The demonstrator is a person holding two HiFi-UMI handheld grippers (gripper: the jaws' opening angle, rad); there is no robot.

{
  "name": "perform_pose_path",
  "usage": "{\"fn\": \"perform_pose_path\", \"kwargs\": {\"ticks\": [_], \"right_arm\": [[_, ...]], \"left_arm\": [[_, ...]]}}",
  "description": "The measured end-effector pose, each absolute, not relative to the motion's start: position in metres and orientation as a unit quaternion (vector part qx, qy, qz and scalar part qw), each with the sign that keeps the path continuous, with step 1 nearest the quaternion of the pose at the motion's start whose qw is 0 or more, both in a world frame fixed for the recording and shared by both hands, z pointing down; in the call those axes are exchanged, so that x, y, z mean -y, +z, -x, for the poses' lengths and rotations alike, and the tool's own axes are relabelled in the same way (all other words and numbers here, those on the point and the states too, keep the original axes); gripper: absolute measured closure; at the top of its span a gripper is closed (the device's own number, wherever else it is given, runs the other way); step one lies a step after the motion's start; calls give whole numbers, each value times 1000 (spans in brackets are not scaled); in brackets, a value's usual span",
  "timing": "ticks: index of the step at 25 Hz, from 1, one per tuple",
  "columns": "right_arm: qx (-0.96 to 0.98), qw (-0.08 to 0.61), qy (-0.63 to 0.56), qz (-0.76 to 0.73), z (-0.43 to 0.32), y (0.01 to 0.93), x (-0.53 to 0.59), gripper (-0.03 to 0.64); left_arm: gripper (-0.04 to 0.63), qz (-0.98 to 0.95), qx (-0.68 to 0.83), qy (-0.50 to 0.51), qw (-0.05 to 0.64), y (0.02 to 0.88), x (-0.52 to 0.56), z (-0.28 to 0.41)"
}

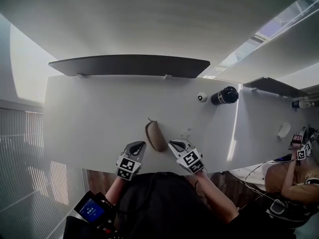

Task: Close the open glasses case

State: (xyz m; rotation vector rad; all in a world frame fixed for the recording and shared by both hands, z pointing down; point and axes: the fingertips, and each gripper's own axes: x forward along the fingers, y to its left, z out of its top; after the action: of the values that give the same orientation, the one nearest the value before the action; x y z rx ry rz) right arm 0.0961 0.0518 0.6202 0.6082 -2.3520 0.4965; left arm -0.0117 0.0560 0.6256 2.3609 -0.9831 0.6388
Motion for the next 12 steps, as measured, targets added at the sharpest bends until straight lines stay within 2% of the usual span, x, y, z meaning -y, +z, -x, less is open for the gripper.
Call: {"fn": "perform_pose_path", "kwargs": {"ticks": [12], "right_arm": [[910,249,148,-298,-120,592,-118,598]], "left_arm": [[588,-867,385,233,215,590,-129,1]]}}
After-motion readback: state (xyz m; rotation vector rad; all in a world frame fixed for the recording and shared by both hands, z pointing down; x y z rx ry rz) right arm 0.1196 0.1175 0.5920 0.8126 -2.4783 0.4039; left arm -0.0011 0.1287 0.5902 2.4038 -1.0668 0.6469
